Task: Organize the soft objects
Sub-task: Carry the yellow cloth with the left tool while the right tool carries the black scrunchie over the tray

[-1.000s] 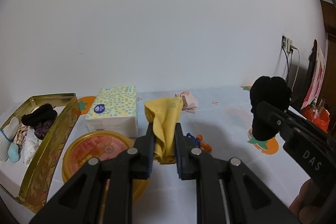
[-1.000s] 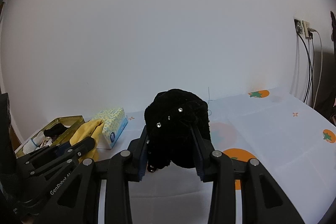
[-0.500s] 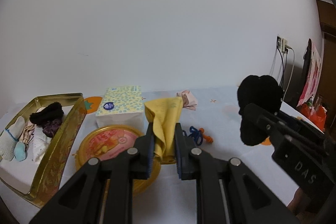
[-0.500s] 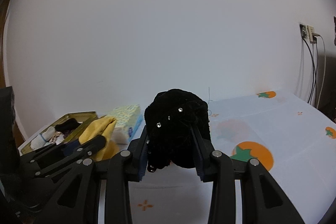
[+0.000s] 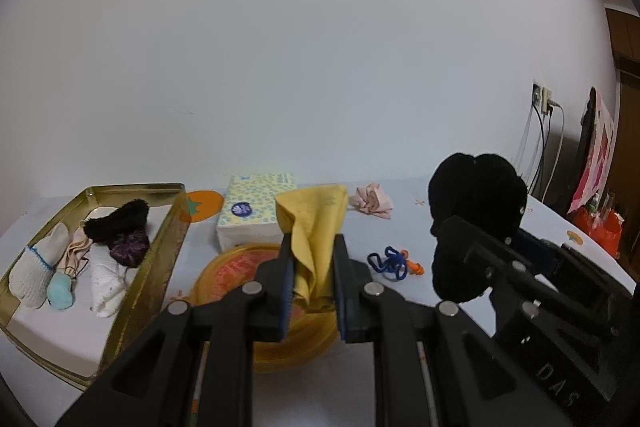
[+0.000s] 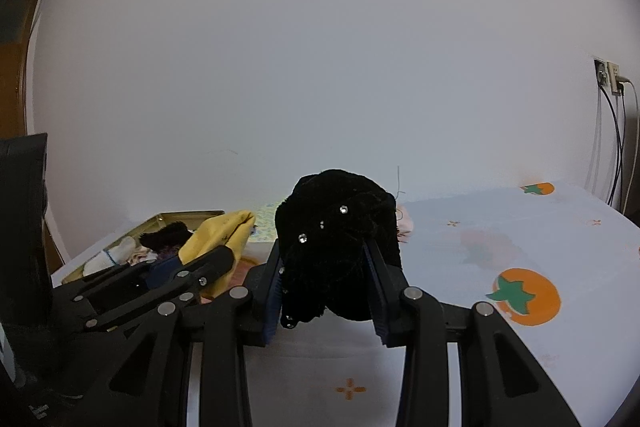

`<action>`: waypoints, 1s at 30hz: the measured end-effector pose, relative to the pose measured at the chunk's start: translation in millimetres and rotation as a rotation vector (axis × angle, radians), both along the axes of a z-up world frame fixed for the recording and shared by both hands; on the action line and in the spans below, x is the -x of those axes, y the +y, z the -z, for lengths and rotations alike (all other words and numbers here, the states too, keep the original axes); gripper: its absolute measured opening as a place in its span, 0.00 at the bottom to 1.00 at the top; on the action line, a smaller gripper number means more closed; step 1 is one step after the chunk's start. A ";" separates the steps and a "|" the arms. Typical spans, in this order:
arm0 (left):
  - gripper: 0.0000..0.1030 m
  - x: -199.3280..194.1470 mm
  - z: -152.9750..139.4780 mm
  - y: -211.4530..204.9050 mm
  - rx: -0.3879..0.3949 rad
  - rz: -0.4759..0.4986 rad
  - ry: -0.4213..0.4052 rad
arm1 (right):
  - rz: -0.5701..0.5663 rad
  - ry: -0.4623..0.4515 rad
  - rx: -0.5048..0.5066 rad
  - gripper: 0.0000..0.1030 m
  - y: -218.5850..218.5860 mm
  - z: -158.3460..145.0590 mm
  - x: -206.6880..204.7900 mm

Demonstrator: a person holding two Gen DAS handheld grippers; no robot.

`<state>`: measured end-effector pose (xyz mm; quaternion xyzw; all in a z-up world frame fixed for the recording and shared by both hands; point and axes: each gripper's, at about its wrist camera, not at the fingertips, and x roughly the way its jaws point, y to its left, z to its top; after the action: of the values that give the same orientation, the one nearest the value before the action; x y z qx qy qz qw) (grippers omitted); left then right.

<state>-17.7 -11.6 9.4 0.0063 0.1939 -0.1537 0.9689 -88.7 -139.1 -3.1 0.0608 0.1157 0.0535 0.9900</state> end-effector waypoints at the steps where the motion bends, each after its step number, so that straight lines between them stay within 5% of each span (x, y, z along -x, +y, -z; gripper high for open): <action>1: 0.14 -0.2 -0.5 2.7 0.002 -0.004 -0.003 | -0.003 -0.002 -0.001 0.39 3.9 -0.1 -1.1; 30: 0.14 -36.3 -11.2 123.2 0.027 -0.240 0.003 | -0.170 0.018 -0.029 0.39 107.3 0.6 -60.5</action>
<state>18.6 111.6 20.6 -0.0303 0.1927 -0.0393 0.9800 -28.2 -31.8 -3.8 0.0656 0.1288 0.1382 0.9798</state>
